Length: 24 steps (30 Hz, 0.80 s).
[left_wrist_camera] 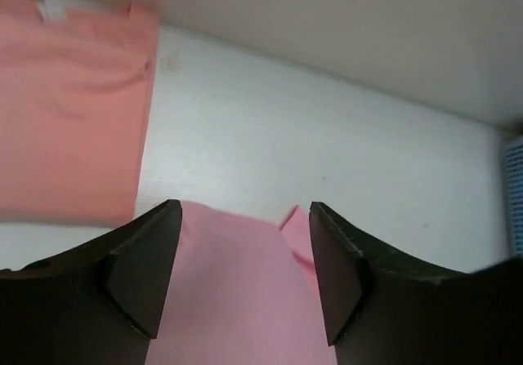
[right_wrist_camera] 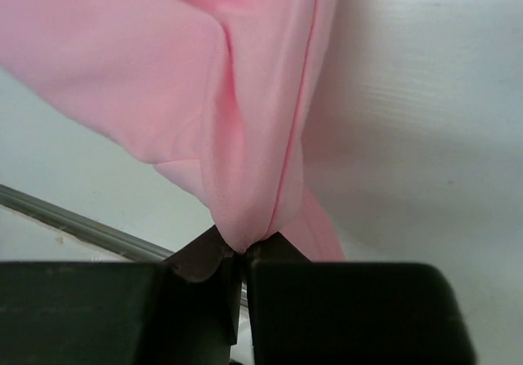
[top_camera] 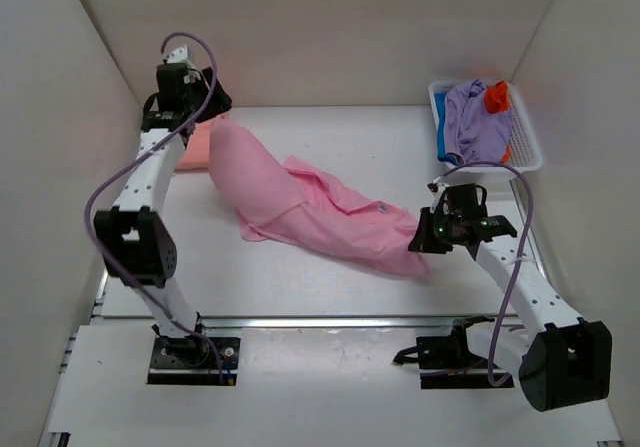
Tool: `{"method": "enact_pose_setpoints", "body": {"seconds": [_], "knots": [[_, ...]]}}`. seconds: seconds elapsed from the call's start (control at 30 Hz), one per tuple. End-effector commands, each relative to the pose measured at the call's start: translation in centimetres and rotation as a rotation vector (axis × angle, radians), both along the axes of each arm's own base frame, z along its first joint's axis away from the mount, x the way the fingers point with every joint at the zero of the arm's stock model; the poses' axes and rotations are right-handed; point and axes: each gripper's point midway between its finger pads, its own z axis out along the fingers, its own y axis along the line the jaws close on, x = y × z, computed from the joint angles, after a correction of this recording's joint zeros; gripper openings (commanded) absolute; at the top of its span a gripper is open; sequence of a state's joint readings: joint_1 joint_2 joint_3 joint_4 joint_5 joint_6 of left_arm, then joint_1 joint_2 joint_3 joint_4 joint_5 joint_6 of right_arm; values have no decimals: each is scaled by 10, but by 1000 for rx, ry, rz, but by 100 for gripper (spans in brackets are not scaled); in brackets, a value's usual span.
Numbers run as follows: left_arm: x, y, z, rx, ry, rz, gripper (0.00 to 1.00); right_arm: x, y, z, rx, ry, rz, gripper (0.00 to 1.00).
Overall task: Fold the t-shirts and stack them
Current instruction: Flatten out the tshirt
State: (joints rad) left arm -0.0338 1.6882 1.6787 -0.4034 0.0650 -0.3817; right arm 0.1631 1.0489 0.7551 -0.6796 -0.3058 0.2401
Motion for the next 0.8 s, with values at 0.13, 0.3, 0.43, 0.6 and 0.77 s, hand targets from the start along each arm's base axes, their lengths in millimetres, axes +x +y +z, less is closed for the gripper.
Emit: {"method": "enact_pose_setpoints", "body": {"seconds": [0.13,0.3,0.43,0.6,0.77], "knots": [[-42,-10,-96,-16,159,-64,62,-10,22,-16,48,22,50,0],[-141,-33,-150,-79,246,-125,50,-9,20,-22,44,39,49,0],[-178,-49,-171,-132,258,-149,49,-8,23,-26,34,55,67,0],[-201,-62,-209,-167,356,-165,43,-8,30,-27,59,49,67,0],[-210,-70,-236,-121,439,-164,64,-10,32,-30,69,63,54,0]]}}
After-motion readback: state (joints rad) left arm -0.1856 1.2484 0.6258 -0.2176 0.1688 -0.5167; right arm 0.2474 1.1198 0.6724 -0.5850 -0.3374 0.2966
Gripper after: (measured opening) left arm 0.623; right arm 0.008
